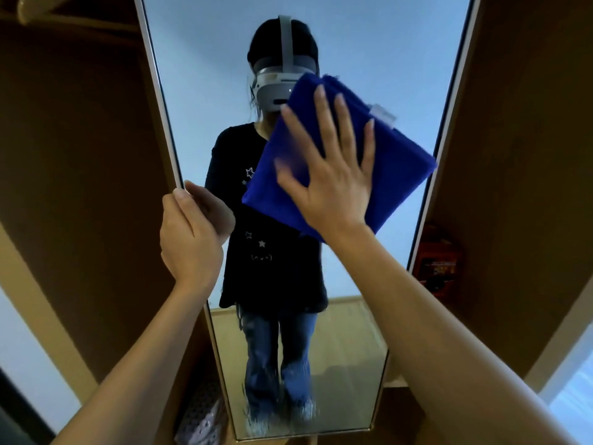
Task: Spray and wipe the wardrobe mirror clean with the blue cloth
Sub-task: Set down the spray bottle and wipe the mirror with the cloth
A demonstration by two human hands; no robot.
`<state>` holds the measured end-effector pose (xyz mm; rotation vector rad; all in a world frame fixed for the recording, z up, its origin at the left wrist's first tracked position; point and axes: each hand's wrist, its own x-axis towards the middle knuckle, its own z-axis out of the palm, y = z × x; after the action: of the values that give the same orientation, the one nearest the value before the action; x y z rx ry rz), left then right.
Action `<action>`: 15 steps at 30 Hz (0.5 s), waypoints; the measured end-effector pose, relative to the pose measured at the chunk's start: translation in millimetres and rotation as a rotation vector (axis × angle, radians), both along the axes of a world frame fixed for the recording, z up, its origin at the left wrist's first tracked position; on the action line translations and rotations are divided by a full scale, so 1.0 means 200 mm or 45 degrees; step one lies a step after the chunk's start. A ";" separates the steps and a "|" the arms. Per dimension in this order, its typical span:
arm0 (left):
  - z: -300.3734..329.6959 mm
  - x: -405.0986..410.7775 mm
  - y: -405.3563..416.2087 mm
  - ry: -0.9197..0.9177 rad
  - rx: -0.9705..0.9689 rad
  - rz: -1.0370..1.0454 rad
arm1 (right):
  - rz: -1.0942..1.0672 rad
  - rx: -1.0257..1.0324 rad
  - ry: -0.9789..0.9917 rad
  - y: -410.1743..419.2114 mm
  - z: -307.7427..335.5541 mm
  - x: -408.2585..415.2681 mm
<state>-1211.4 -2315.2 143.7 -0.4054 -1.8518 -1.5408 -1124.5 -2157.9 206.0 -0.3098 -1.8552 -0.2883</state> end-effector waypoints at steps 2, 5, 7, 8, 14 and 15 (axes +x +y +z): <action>0.00 -0.01 0.00 -0.011 0.016 -0.009 | -0.036 -0.037 0.036 0.07 -0.02 0.04; -0.01 -0.01 0.00 0.008 -0.007 -0.009 | -0.082 -0.178 0.074 0.17 -0.15 0.10; -0.02 0.00 0.00 0.045 -0.025 -0.006 | -0.098 -0.245 0.084 0.24 -0.30 0.14; -0.03 0.00 0.00 0.057 -0.030 0.003 | -0.101 -0.257 0.086 0.27 -0.38 0.15; -0.24 0.04 -0.03 0.004 -0.123 0.024 | -0.102 -0.331 0.019 0.32 -0.78 0.19; -0.28 0.04 -0.04 -0.006 -0.149 0.024 | -0.099 -0.345 0.010 0.31 -0.82 0.19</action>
<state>-1202.4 -2323.1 87.0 -0.4375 -1.9499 -1.4264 -1086.7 -2095.4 42.4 -0.5688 -1.8784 -0.0867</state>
